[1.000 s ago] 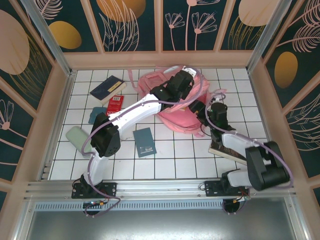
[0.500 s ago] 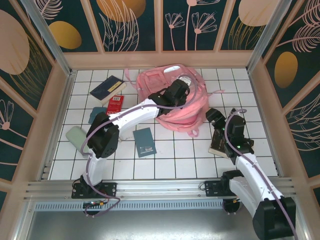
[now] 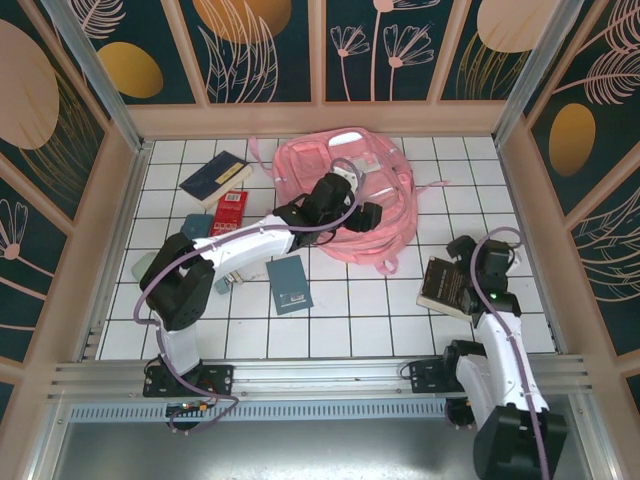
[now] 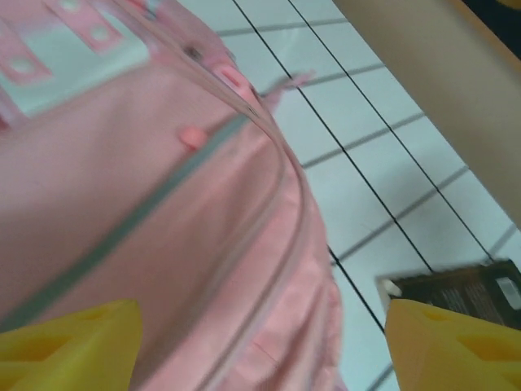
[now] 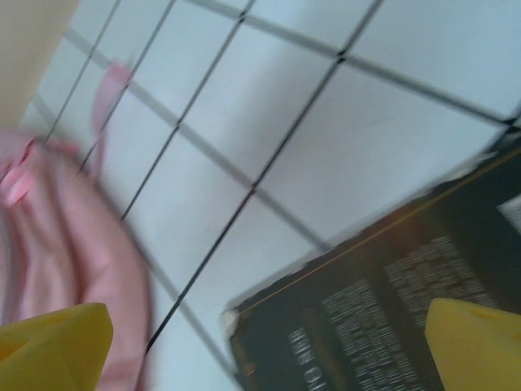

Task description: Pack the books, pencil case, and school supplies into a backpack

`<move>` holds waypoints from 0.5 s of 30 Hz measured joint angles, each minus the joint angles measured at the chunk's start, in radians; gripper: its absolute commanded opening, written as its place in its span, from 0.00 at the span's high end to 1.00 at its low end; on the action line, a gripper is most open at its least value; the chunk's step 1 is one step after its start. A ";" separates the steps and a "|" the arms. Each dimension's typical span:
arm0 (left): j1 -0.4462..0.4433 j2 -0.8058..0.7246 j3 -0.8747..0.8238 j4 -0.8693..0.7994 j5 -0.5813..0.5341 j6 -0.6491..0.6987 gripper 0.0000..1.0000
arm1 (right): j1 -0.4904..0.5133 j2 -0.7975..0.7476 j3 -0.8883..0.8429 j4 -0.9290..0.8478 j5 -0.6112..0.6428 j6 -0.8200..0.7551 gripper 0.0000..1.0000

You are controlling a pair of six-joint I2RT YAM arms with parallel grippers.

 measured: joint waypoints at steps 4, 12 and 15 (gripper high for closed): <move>-0.031 0.018 -0.023 0.067 0.079 -0.095 0.26 | -0.161 0.000 0.000 -0.038 0.014 -0.002 0.01; -0.089 0.124 -0.032 0.186 0.181 -0.238 0.30 | -0.233 0.066 0.000 -0.078 0.114 0.008 0.01; -0.107 0.178 -0.032 0.206 0.205 -0.270 0.30 | -0.245 0.105 0.003 -0.111 0.178 0.039 0.01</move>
